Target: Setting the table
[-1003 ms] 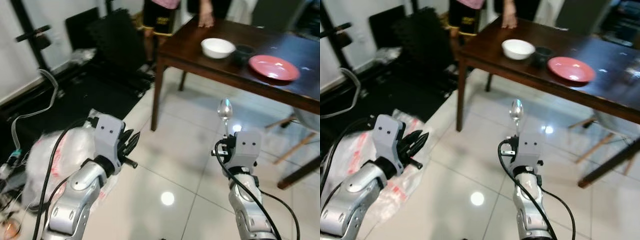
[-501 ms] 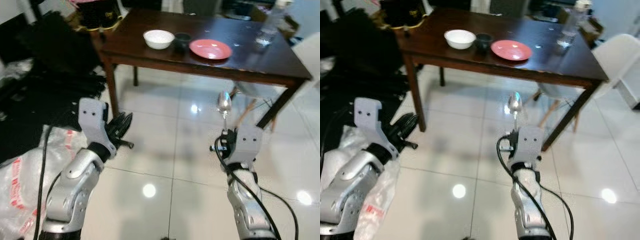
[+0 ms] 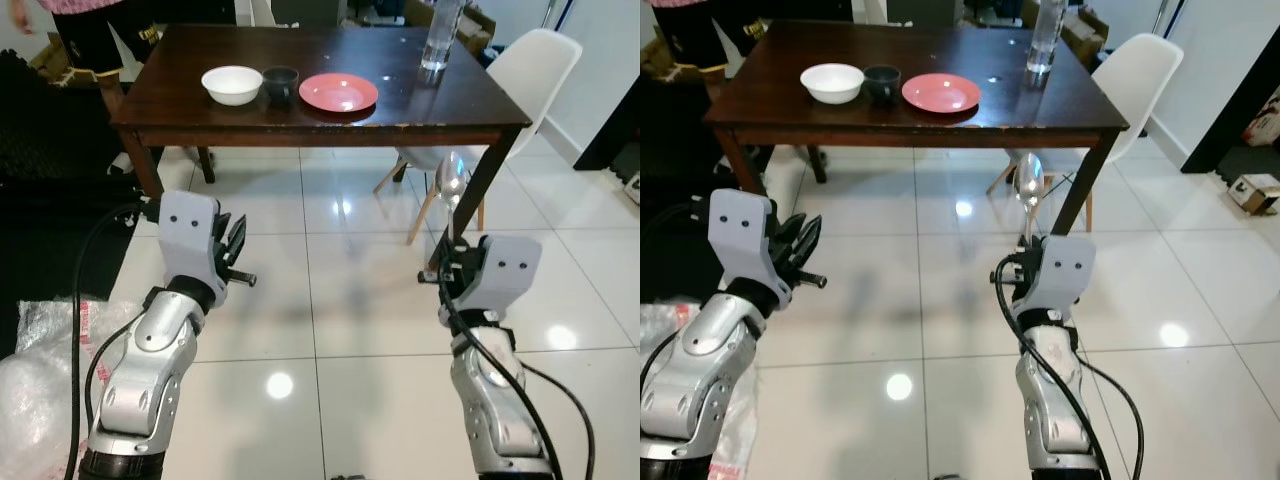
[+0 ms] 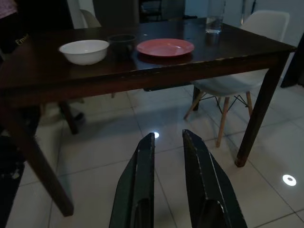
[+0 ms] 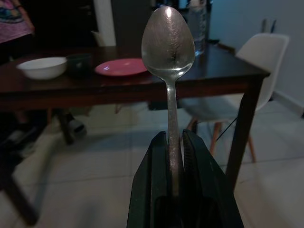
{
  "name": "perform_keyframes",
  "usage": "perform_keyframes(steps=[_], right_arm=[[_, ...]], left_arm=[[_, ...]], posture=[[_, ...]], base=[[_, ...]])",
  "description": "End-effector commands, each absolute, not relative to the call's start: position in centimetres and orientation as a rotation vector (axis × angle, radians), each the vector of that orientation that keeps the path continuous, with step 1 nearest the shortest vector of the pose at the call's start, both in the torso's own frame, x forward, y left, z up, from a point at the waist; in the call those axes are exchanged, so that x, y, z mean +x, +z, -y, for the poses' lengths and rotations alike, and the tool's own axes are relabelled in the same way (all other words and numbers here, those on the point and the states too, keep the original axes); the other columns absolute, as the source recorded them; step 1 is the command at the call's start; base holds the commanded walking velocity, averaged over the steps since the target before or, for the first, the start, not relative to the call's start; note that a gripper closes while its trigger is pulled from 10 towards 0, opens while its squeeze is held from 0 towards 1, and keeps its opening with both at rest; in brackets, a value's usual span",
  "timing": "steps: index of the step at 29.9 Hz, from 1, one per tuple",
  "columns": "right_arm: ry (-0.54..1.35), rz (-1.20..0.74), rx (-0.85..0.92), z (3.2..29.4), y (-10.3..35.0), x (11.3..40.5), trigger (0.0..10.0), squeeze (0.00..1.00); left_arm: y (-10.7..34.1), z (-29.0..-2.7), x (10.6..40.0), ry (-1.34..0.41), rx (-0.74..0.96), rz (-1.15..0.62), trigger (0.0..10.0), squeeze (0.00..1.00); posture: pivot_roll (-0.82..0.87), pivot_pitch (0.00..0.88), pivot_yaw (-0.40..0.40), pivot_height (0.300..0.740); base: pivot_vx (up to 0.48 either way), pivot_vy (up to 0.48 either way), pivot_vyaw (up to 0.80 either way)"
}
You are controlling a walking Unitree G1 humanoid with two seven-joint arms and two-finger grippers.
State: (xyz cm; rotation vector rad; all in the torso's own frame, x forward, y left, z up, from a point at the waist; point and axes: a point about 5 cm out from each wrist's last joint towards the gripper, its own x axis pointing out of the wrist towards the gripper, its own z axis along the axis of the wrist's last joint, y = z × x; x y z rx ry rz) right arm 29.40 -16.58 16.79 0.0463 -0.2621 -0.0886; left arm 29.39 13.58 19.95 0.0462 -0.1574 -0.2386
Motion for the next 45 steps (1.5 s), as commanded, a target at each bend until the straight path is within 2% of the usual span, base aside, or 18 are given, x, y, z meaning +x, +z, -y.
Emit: perform_keyframes(steps=[1,45], right_arm=[[-0.092,0.271,0.063,16.7,17.3,29.5,10.0,0.00],[-0.126,0.219,0.039,17.4,16.2,29.2,10.0,0.00]], left_arm=[[19.8,-13.5,29.3,-0.242,0.068,0.158,10.0,0.00],[19.1,-10.8,28.6,-0.361,0.079,0.174,10.0,0.00]], posture=[[-0.02,0.071,0.048,0.740],[-0.04,0.059,0.055,0.740]], base=[[0.480,0.000,0.00],[0.443,0.000,0.00]])
